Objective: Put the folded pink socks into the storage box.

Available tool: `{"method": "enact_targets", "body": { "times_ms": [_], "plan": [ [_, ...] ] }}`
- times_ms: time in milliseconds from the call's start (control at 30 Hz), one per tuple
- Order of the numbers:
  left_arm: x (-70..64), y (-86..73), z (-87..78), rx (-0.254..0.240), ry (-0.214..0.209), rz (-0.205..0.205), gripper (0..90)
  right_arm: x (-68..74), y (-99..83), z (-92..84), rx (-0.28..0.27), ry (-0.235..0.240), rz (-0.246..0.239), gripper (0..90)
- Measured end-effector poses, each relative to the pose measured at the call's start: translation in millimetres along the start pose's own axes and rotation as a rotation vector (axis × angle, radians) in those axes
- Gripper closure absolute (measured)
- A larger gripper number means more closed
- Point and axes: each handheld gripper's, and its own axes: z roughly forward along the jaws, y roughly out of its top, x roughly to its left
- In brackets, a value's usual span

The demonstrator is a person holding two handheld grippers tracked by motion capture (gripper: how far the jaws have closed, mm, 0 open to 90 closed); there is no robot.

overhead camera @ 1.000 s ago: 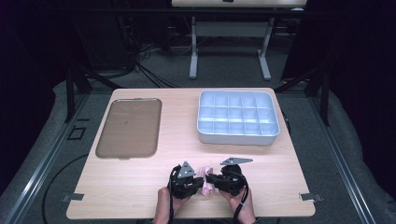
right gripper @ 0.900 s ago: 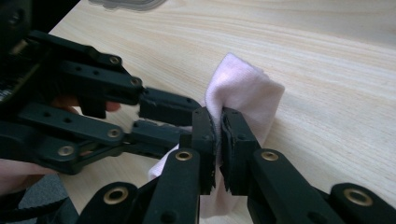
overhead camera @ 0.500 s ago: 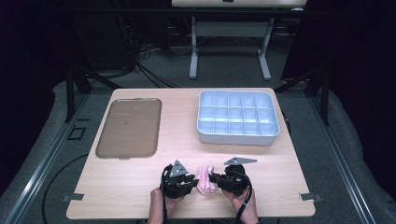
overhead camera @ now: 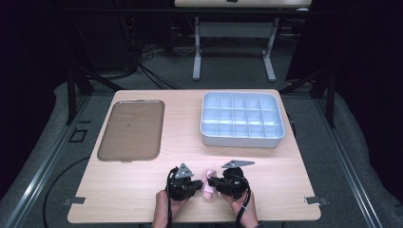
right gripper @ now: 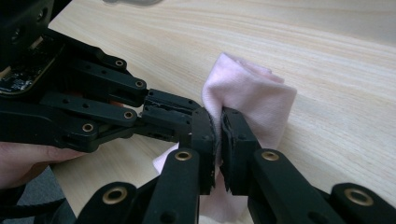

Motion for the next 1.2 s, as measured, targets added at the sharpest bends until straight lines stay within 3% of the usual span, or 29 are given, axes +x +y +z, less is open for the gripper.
{"method": "enact_targets", "body": {
  "times_ms": [200, 433, 633, 733, 800, 933, 1000, 1200],
  "plan": [
    [1.4, 0.3, 1.7, -0.005, -0.008, 0.009, 84.4, 2.3, 3.1, 9.4, 0.023, 0.003, -0.012, 84.4],
    [3.8, -1.3, 1.6, -0.012, -0.026, -0.007, 83.8, -2.5, -0.1, 15.0, 0.013, 0.024, 0.018, 84.3],
    [9.2, -2.7, -2.0, -0.014, -0.038, -0.035, 76.0, -2.0, 1.4, 15.0, 0.033, 0.017, 0.004, 83.2],
    [17.7, -1.1, -15.8, -0.075, -0.009, -0.077, 72.8, -2.3, 1.0, 15.0, 0.032, 0.016, -0.001, 82.7],
    [22.6, 5.0, -24.4, -0.098, 0.0, -0.081, 69.3, -1.2, 0.9, 15.1, 0.034, 0.012, -0.006, 81.8],
    [23.0, 23.8, -28.9, -0.103, -0.003, -0.044, 65.0, 2.1, 2.1, 15.4, 0.045, -0.002, -0.025, 78.9],
    [22.2, 33.1, -26.4, -0.098, -0.028, -0.032, 62.3, 4.0, 2.0, 15.7, 0.043, -0.004, -0.027, 77.1],
    [18.4, 49.6, -4.0, -0.002, -0.024, 0.027, 61.2, 7.7, 1.8, 15.5, 0.047, -0.018, -0.069, 72.5]
  ]
}}
